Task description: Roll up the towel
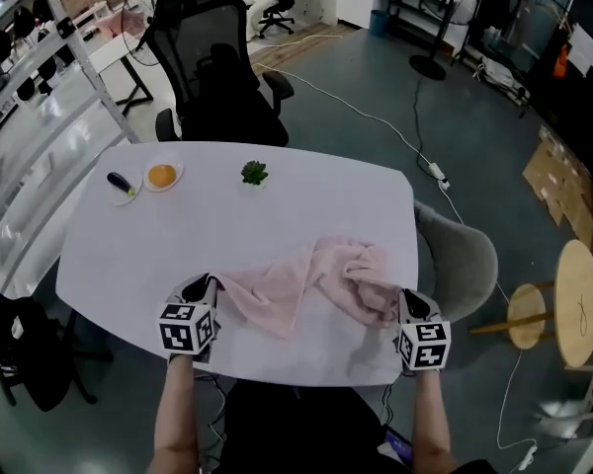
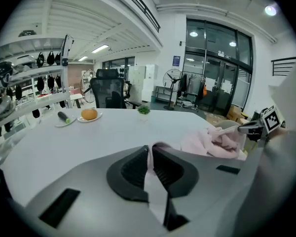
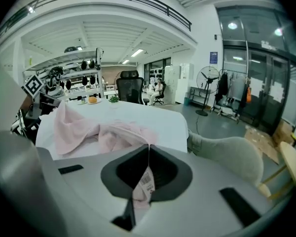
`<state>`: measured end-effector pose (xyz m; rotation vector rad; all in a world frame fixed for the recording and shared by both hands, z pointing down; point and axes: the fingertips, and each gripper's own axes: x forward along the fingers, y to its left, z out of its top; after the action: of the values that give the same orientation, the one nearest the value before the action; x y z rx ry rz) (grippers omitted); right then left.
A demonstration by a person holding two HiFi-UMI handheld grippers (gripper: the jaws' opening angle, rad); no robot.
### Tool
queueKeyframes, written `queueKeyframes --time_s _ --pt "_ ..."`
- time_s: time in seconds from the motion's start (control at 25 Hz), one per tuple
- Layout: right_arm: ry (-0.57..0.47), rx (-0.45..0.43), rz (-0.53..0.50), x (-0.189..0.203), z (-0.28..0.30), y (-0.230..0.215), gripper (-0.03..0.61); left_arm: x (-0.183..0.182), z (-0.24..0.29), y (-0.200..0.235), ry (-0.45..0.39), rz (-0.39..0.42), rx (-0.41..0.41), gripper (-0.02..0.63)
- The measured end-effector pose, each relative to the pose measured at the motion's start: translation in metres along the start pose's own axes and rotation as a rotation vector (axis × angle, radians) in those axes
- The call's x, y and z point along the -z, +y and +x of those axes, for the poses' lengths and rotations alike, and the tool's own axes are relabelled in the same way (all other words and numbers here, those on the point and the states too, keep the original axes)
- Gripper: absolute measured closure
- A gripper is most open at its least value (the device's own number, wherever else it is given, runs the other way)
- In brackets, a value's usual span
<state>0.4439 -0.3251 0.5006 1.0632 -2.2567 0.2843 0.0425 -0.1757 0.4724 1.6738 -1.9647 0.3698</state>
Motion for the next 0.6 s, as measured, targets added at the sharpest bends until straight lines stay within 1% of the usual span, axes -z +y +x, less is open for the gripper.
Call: queueKeyframes --time_s 0.12,0.4,0.48,0.6 --pt "0.01 0.04 -0.017 -0.005 -0.001 0.007 0.563 0.004 -0.016 0.037 0.01 -0.009 -0.036 0.581" --pt "0.049 0.134 -0.004 -0.008 -0.001 0.012 0.563 0.019 -0.052 0.124 0.039 -0.034 -0.131 0.581" --pt "0.071 0.159 0.006 -0.004 -0.002 0.012 0.563 0.026 -0.062 0.146 0.039 -0.065 -0.151 0.581" --pt "0.112 0.189 0.035 0.007 -0.002 0.015 0.563 0.039 -0.071 0.174 0.046 -0.122 -0.157 0.581"
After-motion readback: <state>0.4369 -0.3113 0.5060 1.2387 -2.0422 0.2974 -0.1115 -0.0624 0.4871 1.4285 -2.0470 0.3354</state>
